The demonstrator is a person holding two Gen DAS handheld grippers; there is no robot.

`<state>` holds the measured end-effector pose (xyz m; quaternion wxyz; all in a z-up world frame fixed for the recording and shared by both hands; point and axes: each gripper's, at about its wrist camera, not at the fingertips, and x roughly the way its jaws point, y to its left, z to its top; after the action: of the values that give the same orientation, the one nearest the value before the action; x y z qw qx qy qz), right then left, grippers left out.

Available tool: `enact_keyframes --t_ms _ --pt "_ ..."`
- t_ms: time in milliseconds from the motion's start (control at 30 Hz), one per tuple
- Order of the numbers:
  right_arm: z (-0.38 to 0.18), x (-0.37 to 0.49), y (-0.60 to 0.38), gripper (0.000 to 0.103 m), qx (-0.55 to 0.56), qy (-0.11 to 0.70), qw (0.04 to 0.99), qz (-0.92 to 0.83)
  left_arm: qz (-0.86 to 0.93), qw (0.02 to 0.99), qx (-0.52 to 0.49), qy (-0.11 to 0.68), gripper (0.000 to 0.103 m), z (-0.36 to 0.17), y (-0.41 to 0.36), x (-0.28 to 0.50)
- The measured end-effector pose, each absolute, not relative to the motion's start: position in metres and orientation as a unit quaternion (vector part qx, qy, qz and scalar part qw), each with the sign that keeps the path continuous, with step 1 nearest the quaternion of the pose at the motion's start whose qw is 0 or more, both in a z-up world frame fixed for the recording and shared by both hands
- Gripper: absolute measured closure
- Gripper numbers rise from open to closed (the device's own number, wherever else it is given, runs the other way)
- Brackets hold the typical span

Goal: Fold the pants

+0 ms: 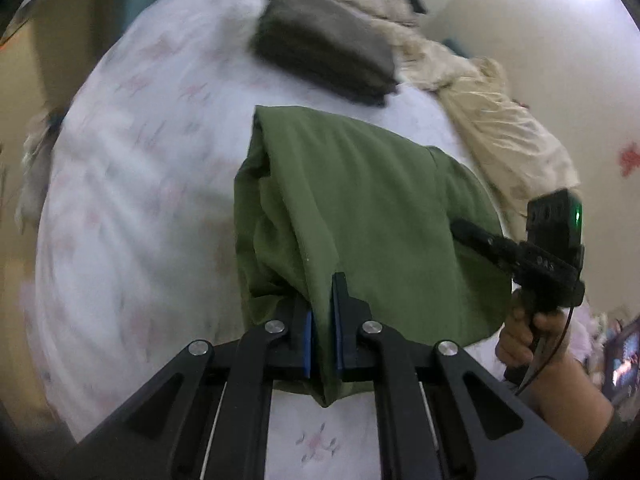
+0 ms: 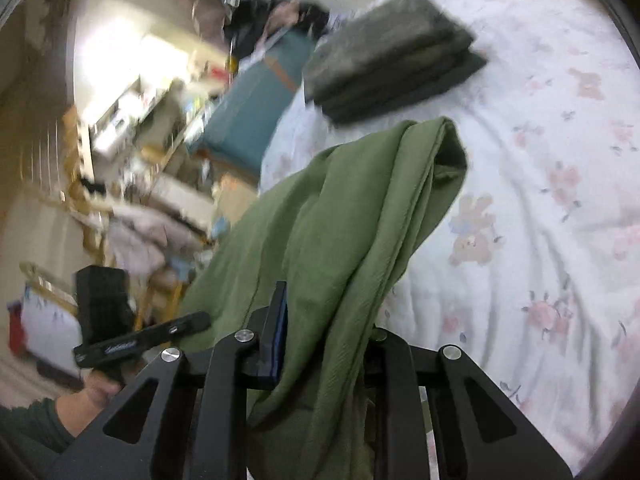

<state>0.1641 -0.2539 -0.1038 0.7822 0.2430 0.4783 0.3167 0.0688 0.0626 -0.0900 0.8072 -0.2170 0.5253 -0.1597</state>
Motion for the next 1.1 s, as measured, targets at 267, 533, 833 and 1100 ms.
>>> enact_keyframes --t_ms 267,533,833,1100 --pt "-0.183 0.160 -0.246 0.030 0.190 0.599 0.747 0.216 -0.071 0.773 -0.193 0.601 0.047 -0.171 0.064 0.060" --pt "-0.116 0.114 -0.294 0.029 0.225 0.539 0.807 0.081 0.065 0.817 -0.122 0.560 0.037 -0.127 0.096 0.046" --pt "-0.111 0.059 -0.264 0.043 0.212 0.548 0.804 0.088 -0.098 0.801 -0.177 0.563 0.063 -0.126 0.071 0.045" --pt "-0.122 0.061 -0.251 0.100 0.176 0.560 0.803 0.104 -0.133 0.806 -0.168 0.552 0.102 -0.108 0.058 0.030"
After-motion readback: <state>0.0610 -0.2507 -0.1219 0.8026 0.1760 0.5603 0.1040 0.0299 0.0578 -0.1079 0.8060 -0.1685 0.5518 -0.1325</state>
